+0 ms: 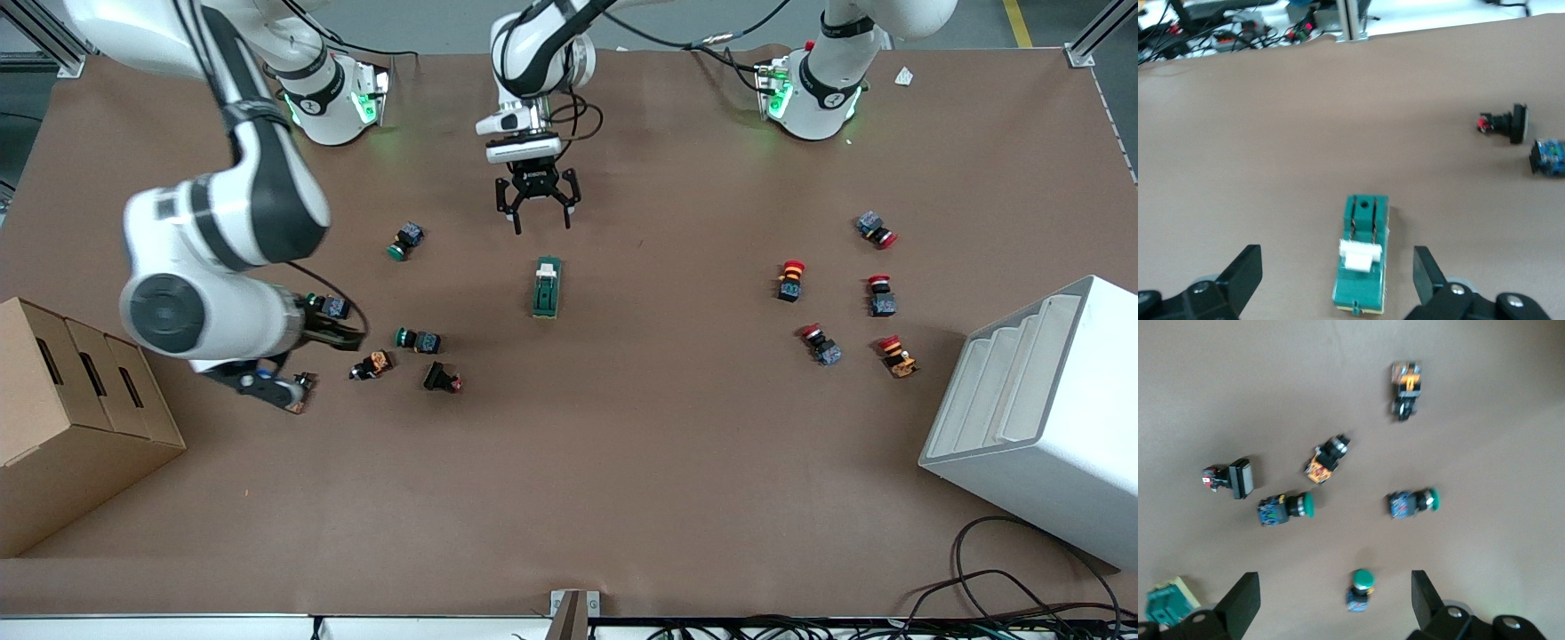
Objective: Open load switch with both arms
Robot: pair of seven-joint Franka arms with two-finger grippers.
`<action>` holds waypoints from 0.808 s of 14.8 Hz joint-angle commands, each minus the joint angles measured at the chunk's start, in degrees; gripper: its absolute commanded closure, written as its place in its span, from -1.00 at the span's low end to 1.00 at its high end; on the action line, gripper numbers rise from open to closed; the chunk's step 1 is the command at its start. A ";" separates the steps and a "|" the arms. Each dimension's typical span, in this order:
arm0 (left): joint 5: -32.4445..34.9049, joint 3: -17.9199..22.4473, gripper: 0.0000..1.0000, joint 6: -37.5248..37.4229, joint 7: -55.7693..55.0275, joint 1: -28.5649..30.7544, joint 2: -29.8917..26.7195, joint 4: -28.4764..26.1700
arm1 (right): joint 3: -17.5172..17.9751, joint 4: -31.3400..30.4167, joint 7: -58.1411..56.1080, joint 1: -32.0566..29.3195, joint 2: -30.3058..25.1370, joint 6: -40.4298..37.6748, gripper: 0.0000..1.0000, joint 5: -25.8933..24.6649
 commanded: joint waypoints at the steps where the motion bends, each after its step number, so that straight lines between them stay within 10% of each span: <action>1: -10.88 0.10 -0.99 0.85 13.23 3.34 -5.75 1.45 | 1.28 -1.94 -12.28 -5.38 -3.73 0.11 -1.00 -3.05; 12: -45.98 0.19 -1.00 -9.85 63.88 30.05 -25.45 8.39 | 1.36 -0.01 -25.59 -13.84 -7.17 -0.94 -1.00 -4.29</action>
